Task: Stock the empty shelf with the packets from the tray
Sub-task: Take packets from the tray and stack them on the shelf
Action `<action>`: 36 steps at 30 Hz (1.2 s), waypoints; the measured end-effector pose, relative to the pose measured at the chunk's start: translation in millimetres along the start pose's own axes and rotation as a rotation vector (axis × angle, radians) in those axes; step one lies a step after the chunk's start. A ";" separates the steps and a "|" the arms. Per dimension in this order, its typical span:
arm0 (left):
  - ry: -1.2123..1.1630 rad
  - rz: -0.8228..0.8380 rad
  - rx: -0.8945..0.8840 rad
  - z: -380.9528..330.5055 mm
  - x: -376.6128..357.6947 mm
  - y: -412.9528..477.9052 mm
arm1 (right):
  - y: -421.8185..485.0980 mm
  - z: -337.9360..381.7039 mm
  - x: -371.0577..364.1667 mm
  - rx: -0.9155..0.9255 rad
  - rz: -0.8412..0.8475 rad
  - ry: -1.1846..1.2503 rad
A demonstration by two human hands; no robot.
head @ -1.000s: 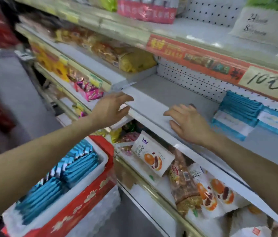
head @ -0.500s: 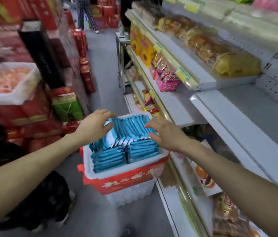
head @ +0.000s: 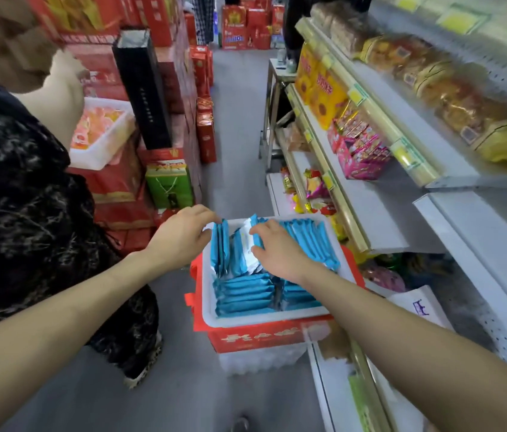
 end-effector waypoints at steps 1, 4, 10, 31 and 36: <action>0.000 -0.002 0.003 2.5 0.4 -1.7 | 3.8 -0.8 -2.4 -0.024 0.001 -0.016; -0.009 -0.009 0.009 10.0 -0.2 -5.2 | 13.2 0.8 -6.4 -0.064 -0.011 -0.032; -0.004 -0.023 -0.003 18.7 -2.7 -7.5 | 26.4 14.3 -14.0 -0.044 0.021 -0.001; 0.062 0.131 -0.169 -3.0 -30.6 32.4 | -23.3 -26.5 50.9 -0.141 -0.029 0.300; 0.198 0.316 -0.354 -32.0 -57.3 57.6 | -49.2 -38.0 74.6 -0.142 -0.115 0.285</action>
Point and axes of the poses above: each hand's wrist, its own y-axis towards the middle knuckle, its own x-axis out of the back of the hand, z = x × y, the point moved 4 cm from there along y, towards the middle knuckle, and after that the axes turned 3 degrees about -x, right-handed, at the moved point
